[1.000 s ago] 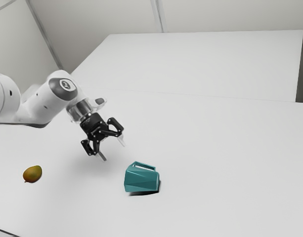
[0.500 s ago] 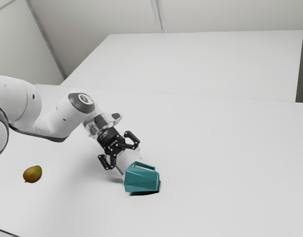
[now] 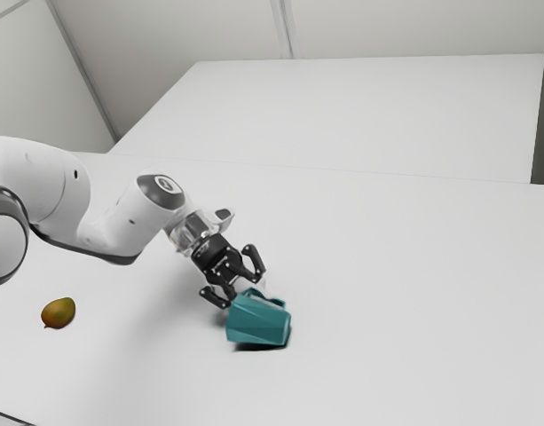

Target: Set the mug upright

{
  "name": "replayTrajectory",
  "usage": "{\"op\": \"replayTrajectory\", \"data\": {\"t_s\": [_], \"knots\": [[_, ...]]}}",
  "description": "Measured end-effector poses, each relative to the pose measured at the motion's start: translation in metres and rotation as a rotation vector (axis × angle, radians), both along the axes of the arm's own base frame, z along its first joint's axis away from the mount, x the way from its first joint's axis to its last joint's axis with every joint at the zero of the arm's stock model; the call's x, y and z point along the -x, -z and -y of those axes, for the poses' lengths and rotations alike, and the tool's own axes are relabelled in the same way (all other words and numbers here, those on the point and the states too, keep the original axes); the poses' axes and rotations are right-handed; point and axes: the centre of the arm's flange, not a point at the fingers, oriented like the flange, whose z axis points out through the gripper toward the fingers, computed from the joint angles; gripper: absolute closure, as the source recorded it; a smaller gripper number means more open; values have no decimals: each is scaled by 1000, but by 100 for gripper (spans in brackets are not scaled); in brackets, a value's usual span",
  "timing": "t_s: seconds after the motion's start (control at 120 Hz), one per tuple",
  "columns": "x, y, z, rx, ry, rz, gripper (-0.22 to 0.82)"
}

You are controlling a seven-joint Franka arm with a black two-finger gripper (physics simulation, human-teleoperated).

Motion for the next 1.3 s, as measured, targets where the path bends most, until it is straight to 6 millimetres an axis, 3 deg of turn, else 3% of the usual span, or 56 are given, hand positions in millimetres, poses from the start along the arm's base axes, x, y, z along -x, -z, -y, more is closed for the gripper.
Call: {"op": "replayTrajectory", "data": {"t_s": [0.117,0.35,0.475,0.617,0.842,1.058,1.3], "knots": [[-4,-7,1,-2,4,16,61],[-9,-18,10,-1,17,38,74],[-10,-24,14,-8,24,42,76],[-11,-67,26,-133,135,155,77],[-34,-115,6,-469,308,377,78],[-50,-127,-5,-713,465,525,78],[-56,-126,-10,-797,528,587,78]]}}
